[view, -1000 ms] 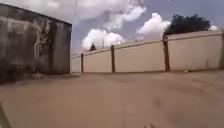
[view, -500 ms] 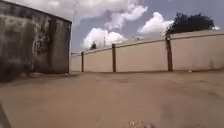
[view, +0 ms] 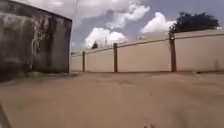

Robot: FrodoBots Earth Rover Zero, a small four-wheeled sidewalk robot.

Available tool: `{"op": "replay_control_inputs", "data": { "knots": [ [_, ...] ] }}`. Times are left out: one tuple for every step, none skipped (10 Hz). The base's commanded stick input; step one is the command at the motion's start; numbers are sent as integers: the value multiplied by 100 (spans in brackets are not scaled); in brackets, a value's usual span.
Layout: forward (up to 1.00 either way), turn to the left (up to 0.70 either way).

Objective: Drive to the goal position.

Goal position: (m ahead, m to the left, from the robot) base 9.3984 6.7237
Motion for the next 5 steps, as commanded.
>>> {"op": "replay_control_inputs", "data": {
  "knots": [
    [60,0],
    [60,0],
    [60,0],
    [60,3],
    [60,15]
  ]
}}
